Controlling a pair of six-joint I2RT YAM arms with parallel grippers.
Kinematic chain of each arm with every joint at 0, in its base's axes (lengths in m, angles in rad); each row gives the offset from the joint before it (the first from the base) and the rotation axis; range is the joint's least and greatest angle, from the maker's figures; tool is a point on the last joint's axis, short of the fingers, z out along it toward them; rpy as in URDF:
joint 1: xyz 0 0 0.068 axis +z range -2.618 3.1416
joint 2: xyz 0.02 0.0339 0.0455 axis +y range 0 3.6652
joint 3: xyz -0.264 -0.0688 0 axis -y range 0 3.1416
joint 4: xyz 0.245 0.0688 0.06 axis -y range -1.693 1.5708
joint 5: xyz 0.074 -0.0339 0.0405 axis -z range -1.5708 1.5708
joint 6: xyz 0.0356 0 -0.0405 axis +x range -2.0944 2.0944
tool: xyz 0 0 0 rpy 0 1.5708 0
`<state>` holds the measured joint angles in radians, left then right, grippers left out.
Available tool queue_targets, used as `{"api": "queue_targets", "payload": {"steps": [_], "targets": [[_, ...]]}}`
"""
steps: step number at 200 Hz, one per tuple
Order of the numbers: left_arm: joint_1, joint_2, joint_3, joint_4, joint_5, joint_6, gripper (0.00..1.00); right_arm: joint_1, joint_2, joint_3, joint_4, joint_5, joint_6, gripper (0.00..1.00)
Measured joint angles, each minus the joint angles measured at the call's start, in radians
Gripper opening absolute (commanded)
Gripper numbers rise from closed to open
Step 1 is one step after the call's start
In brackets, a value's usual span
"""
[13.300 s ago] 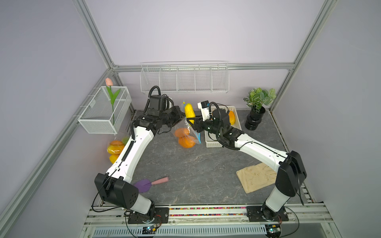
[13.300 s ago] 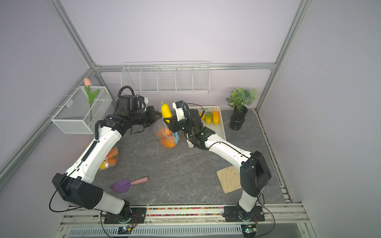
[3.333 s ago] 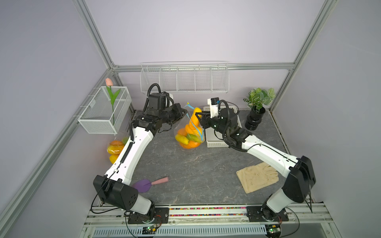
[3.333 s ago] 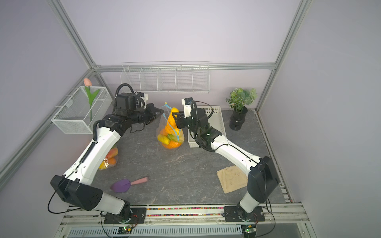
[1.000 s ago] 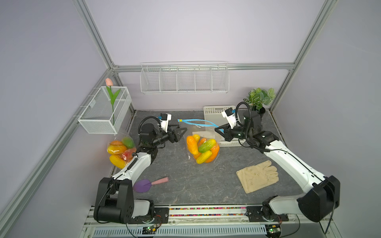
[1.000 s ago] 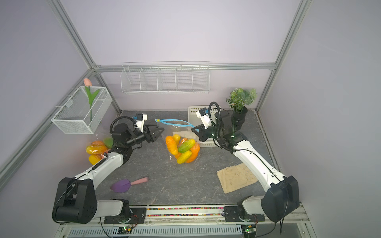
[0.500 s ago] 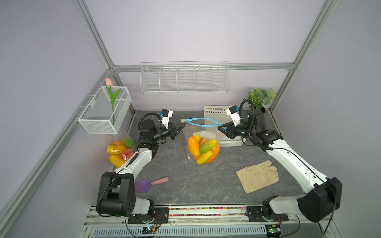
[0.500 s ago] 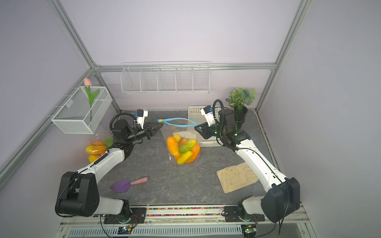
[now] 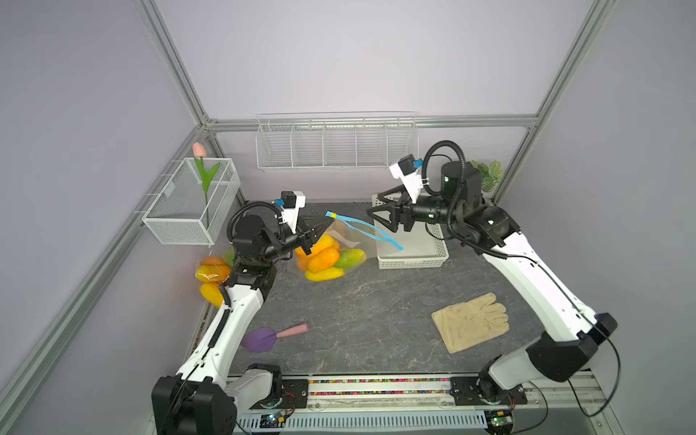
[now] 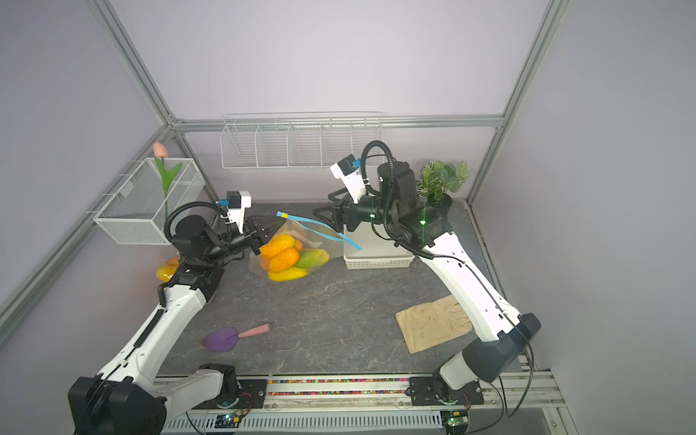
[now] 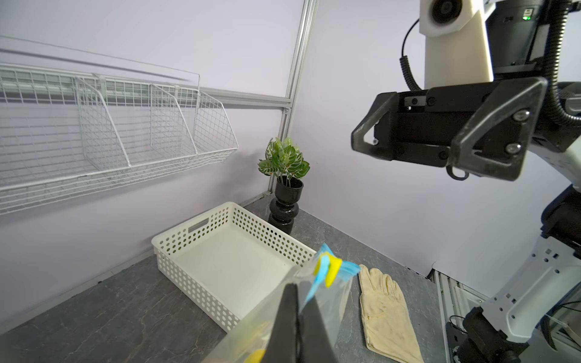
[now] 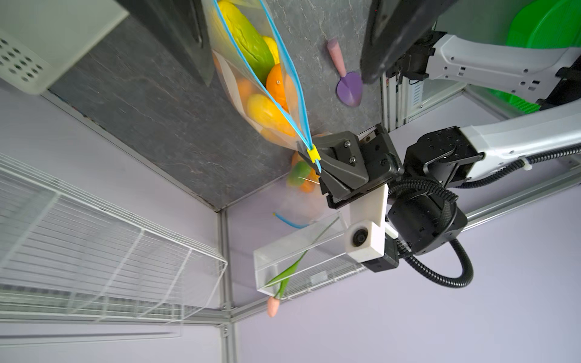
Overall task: Place the mango in a zip-top bag and seal the zipper
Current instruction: Pick up the zipper food storage bag at the center of the board.
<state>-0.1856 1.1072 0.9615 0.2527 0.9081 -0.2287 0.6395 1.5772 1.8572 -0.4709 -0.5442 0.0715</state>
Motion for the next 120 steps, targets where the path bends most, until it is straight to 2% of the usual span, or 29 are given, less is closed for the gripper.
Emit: {"api": "queue_targets", "payload": {"steps": [25, 55, 66, 120], "targets": [[-0.003, -0.029, 0.001, -0.055, -0.04, 0.029, 0.0, 0.03, 0.131, 0.1, -0.024, -0.023, -0.029, 0.73], [-0.005, -0.01, 0.001, -0.107, -0.072, 0.04, 0.0, 0.045, 0.24, 0.123, -0.027, -0.053, -0.043, 0.58], [-0.005, -0.002, 0.001, -0.117, -0.075, 0.041, 0.0, 0.05, 0.263, 0.123, -0.025, -0.063, -0.035, 0.52], [-0.008, 0.034, 0.001, -0.124, -0.072, 0.047, 0.0, 0.051, 0.286, 0.123, 0.052, -0.14, -0.008, 0.44]]}}
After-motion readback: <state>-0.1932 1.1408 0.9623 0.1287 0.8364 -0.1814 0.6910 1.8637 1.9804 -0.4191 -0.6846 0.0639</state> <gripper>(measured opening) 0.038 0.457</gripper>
